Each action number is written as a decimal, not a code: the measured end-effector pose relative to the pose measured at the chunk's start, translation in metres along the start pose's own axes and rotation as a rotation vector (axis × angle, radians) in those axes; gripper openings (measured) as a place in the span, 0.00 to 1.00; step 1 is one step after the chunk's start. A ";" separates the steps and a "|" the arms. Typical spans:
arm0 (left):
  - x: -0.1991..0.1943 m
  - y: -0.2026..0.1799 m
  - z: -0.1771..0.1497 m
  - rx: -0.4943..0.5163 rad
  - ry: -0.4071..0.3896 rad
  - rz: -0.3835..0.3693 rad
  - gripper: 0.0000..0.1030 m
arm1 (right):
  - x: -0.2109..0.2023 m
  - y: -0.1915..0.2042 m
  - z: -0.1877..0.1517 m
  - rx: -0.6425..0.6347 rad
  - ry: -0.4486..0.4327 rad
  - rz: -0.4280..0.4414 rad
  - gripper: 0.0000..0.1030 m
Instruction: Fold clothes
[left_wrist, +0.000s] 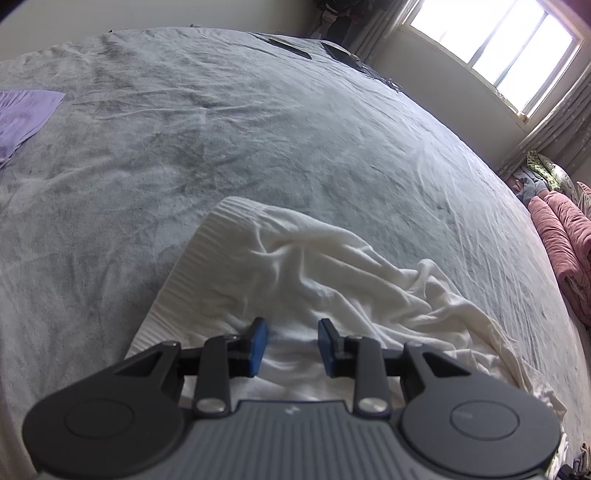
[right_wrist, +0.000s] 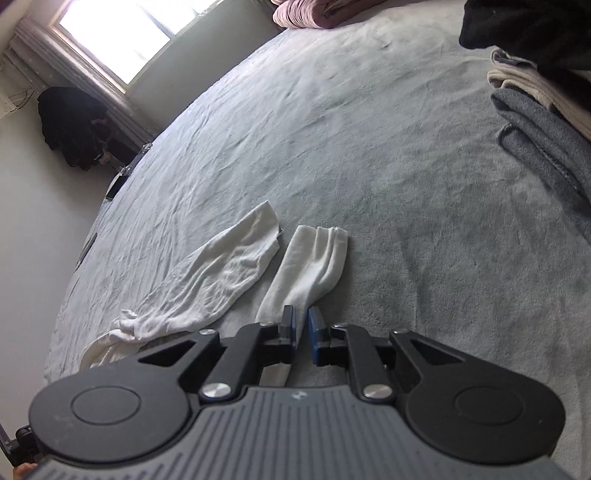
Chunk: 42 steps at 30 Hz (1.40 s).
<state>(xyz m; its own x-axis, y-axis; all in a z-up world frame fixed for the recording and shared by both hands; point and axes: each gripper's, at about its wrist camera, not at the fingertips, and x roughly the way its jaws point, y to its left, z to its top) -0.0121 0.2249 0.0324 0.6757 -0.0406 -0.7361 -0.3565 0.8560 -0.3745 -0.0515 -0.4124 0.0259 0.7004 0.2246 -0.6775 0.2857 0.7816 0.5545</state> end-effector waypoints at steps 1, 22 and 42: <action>0.000 0.000 0.000 0.003 -0.001 0.001 0.30 | 0.003 0.000 -0.001 0.004 0.005 -0.007 0.14; -0.010 0.012 -0.005 -0.074 -0.010 -0.050 0.31 | -0.001 0.005 -0.003 -0.010 -0.008 0.071 0.15; -0.102 0.054 -0.017 -0.299 -0.121 -0.257 0.42 | -0.023 -0.001 -0.010 0.037 -0.049 0.090 0.14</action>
<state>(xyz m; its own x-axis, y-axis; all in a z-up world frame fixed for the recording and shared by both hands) -0.1113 0.2670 0.0782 0.8318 -0.1576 -0.5323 -0.3258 0.6378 -0.6979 -0.0743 -0.4123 0.0359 0.7553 0.2633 -0.6001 0.2438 0.7371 0.6303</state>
